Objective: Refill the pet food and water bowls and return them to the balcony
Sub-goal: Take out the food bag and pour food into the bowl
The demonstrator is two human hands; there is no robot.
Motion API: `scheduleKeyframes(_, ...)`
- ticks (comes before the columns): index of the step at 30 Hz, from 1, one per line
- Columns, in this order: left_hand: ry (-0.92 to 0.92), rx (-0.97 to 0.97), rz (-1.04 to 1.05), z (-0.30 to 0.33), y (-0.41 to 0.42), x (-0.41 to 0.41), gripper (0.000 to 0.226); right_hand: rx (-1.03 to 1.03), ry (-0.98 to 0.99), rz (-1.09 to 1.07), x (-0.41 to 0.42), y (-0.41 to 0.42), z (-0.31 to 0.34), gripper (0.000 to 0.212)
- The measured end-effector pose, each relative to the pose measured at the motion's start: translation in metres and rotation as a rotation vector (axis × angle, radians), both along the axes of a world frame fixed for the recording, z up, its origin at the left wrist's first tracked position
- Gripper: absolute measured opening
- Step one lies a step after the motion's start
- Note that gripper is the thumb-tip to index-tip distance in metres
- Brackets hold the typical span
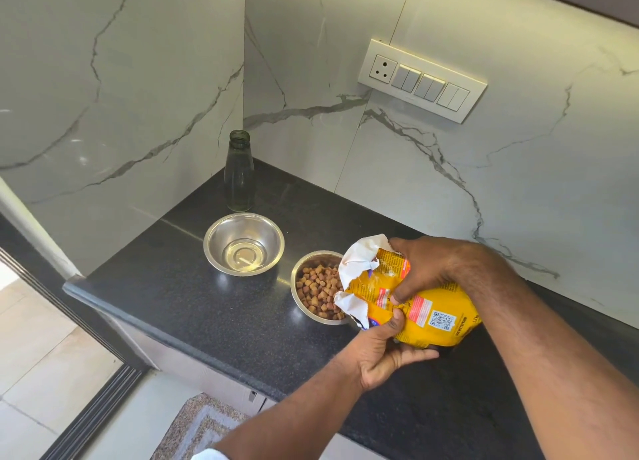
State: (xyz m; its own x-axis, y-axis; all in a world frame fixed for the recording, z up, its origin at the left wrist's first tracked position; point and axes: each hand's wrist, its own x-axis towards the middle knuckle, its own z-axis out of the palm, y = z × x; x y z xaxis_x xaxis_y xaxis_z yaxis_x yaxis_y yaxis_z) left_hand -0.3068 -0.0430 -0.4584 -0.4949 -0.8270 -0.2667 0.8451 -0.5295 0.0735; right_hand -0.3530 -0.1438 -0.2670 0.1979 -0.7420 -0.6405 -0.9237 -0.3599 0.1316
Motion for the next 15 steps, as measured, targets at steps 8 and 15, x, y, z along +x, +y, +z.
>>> scheduleKeyframes(8,0.004,-0.008,0.007,0.0,-0.007,0.008,0.046,-0.003,0.01,0.021,0.011,-0.008,0.0,0.102)
scheduleKeyframes(15,-0.011,-0.005,0.017,0.003,-0.01,0.007,0.077,-0.003,0.018,0.032,0.01,-0.014,-0.001,0.103)
